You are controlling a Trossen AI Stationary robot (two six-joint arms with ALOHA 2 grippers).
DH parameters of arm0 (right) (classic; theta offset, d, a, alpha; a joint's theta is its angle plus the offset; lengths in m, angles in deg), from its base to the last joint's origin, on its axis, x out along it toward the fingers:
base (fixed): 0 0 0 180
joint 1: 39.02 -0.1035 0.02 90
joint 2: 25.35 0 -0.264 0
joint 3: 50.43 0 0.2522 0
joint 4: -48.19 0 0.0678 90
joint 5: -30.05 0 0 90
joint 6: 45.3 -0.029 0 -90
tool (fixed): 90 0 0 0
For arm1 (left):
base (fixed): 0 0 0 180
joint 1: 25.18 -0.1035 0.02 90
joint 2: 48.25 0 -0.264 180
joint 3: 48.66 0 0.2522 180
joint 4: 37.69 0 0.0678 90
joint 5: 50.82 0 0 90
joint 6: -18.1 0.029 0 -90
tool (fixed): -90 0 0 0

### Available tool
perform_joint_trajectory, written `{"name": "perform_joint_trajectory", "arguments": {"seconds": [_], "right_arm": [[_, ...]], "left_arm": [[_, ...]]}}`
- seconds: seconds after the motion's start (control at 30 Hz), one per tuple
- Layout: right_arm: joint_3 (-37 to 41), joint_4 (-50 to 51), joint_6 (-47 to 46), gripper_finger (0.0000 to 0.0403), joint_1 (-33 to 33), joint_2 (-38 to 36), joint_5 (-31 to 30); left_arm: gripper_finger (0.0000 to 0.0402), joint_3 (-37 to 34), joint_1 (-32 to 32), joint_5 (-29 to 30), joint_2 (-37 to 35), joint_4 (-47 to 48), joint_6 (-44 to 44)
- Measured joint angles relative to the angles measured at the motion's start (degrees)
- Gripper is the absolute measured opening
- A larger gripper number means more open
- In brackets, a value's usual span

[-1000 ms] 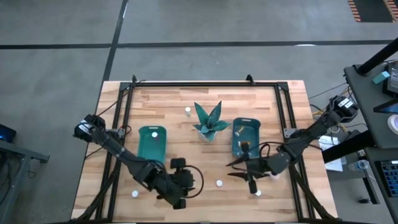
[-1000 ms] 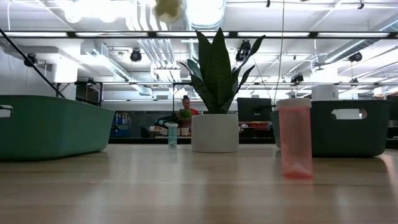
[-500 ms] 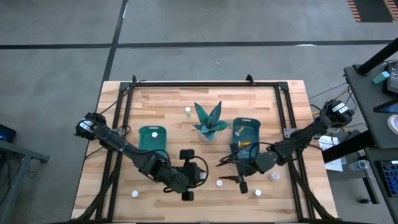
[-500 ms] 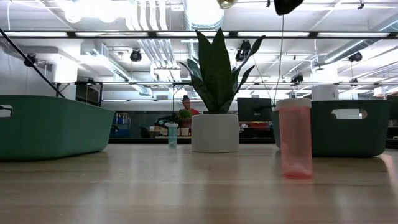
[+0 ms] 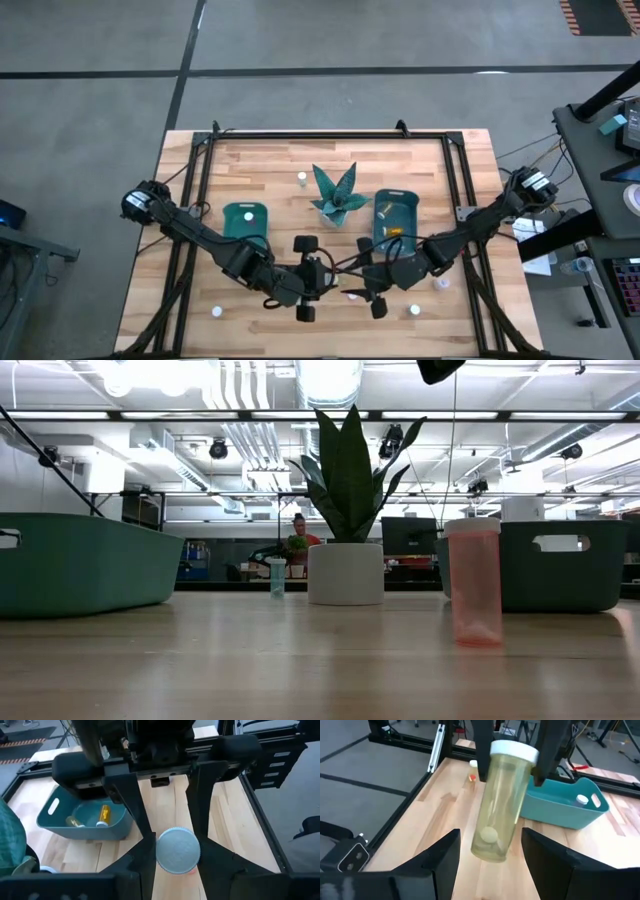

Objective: Pick and place medicine bottles into bin by pill shape (circle, oval)
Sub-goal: Put the yellow tablet bottle into the blue bin

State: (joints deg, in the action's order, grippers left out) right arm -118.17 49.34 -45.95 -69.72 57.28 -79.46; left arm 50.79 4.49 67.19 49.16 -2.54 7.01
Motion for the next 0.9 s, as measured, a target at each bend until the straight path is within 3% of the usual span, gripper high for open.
{"name": "perform_joint_trajectory", "arguments": {"seconds": [0.17,0.53,0.73,0.9], "right_arm": [[-0.24,-0.03,0.47,0.0184,0.00,-0.09,-0.01],[-0.18,-0.03,0.52,0.0089,0.09,-0.11,-0.48],[-0.18,-0.08,1.46,0.0100,0.09,-0.11,-0.40],[-0.18,-0.01,2.93,0.0106,0.00,-0.57,0.04]], "left_arm": [[0.0106,0.00,0.00,0.09,0.00,0.07,0.11],[0.0106,0.00,-0.07,0.76,0.00,0.02,2.53],[0.0116,0.00,-0.18,0.38,0.00,-0.76,3.88],[0.0159,-0.02,-0.20,0.10,-0.02,-1.56,4.55]]}}
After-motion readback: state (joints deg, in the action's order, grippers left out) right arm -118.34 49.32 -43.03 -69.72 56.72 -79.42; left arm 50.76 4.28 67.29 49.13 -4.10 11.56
